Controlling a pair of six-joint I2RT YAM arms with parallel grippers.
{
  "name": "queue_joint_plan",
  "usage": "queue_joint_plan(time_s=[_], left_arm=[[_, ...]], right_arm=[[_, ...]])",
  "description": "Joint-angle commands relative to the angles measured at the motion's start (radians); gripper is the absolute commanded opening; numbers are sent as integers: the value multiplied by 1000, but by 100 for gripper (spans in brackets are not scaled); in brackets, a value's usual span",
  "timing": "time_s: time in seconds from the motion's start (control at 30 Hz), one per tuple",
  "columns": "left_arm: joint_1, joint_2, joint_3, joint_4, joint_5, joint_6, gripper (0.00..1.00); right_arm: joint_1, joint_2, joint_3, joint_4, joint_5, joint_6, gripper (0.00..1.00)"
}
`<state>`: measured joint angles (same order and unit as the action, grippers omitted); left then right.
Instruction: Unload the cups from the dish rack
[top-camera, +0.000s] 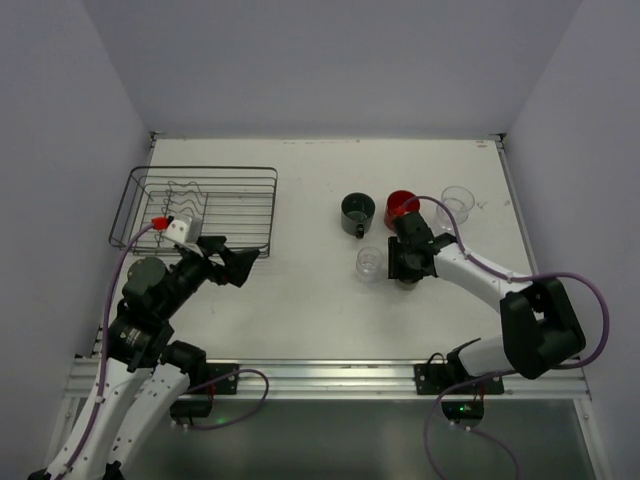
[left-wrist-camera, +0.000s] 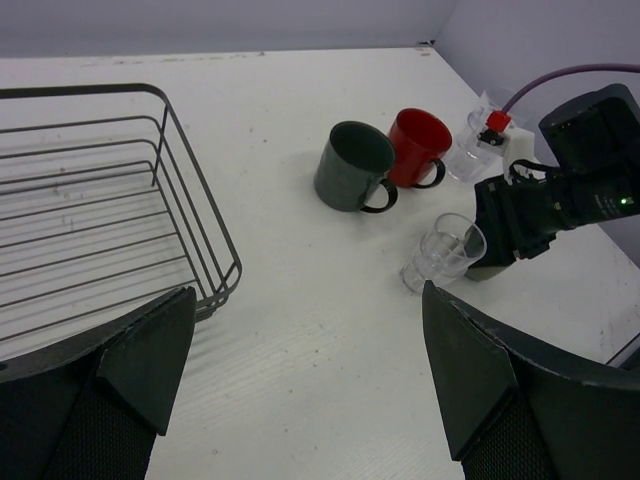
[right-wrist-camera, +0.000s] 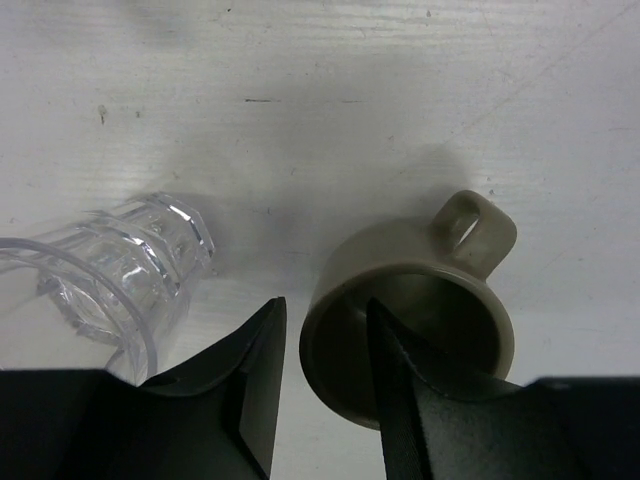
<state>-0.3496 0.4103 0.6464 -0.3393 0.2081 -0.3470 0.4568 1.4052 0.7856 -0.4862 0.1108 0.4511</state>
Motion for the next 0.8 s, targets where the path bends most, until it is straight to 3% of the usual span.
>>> queue_joint_plan(time_s=[0.0, 0.27, 0.4, 0.43, 0.5, 0.53, 0.77], left_arm=[[8, -1, -1, -15, 5, 17, 100], [24, 8, -1, -15, 8, 17, 100], [37, 16, 4, -14, 25, 22, 100], [40, 16, 6, -13, 31, 25, 100], [46, 13, 10, -6, 57, 34, 100], [49, 13, 9, 0, 63, 39, 100], [49, 7, 30, 20, 59, 40, 100]], right_arm=[[-6, -31, 32, 3, -7, -12, 42], [-6, -207, 47, -28, 12, -9, 45], [-4, -384, 50, -29, -5, -20, 63], [-3, -431, 46, -28, -14, -25, 73], [-3, -577, 37, -14, -29, -34, 85], [-3, -633, 24, -5, -40, -35, 98], [-3, -1101, -17, 107, -96, -40, 99]])
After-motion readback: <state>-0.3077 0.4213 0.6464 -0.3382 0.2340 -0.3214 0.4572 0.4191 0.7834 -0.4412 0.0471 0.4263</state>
